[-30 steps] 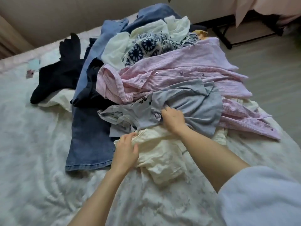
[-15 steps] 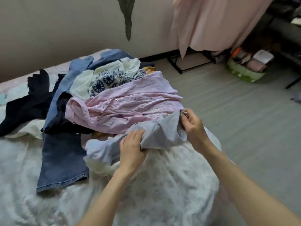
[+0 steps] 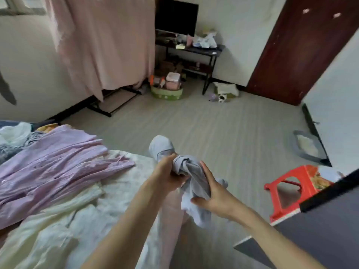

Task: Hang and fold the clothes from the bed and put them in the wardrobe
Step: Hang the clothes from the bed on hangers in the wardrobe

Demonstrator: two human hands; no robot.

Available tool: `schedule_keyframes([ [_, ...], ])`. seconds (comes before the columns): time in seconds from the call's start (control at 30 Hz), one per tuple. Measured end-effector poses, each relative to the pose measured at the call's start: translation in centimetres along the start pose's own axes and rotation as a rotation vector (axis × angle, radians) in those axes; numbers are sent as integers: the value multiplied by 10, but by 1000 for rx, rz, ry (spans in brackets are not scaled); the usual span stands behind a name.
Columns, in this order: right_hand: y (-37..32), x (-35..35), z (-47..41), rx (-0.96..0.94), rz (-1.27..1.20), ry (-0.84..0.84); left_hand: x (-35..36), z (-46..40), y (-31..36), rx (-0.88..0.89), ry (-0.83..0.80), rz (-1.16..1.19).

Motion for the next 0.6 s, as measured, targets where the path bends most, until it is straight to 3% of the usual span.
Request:
schedule_keyframes([
  [0.13, 77, -76, 76, 137, 127, 286, 85, 24, -74, -202, -141, -63],
  [0.27, 130, -139, 168, 182, 33, 518, 134, 46, -142, -326, -400, -614],
  [0.33, 154, -166, 217, 226, 18, 584, 166, 59, -176, -184, -494, -965],
  [0.4, 174, -182, 252, 264, 8, 590, 196, 66, -204, 74, -574, -1185],
  [0.47, 184, -193, 278, 281, 14, 598, 229, 78, -241, 231, -837, -1253],
  [0.57, 194, -212, 320, 304, -29, 686, 272, 99, -305, 274, -1255, -1414],
  [0.6, 195, -218, 332, 323, -44, 717, 284, 104, -319, 312, -1318, -1427],
])
Point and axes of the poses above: each hand's wrist, its own z-axis away from the middle knuckle, its own x-axis out of the palm, y = z × x, the point moved 6 cm from there along -z, towards the middle knuckle, and after that the axes turned 6 degrees about x, right-handed, at the moved point
